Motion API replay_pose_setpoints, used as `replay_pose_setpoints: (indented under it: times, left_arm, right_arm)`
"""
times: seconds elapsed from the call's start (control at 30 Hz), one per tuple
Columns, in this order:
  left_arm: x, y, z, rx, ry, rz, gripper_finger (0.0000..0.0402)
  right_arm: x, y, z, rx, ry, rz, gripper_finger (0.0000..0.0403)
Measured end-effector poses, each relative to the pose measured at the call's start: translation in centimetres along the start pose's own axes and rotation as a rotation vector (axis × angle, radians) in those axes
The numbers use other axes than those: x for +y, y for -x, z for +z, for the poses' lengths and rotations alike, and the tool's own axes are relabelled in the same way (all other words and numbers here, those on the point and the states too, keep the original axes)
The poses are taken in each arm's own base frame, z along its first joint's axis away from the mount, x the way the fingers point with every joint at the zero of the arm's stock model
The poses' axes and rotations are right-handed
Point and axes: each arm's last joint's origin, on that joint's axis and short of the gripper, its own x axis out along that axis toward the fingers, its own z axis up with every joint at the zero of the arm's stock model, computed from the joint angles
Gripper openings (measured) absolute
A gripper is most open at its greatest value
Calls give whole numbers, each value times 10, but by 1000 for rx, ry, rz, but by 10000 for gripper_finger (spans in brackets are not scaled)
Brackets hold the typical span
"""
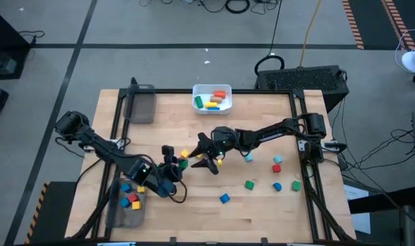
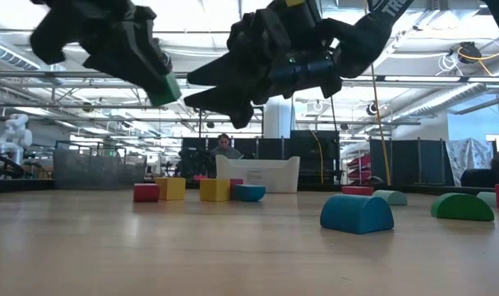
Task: Sort blocks by size
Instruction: Put the green square block into the bottom black bin
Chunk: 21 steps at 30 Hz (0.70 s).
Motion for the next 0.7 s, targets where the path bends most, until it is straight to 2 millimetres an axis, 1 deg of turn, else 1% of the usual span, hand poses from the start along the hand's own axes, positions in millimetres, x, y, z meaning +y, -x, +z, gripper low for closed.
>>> replay_pose_setpoints:
  times: [0.2,0.4,0.47,0.7]
  left_arm:
    - [-3,4,-6,43,69,-12,143]
    - [-6,9,-13,130,162,-76,147]
    - [-5,13,-13,168,199,-87,147]
    - [-6,34,-14,280,255,-120,148]
  right_arm:
    - [-1,0,-2,13,2,-22,216]
    - [-10,1,-16,121,48,-268,217]
    - [-13,1,-21,150,51,-324,217]
    - [-18,-5,-35,190,54,-346,217]
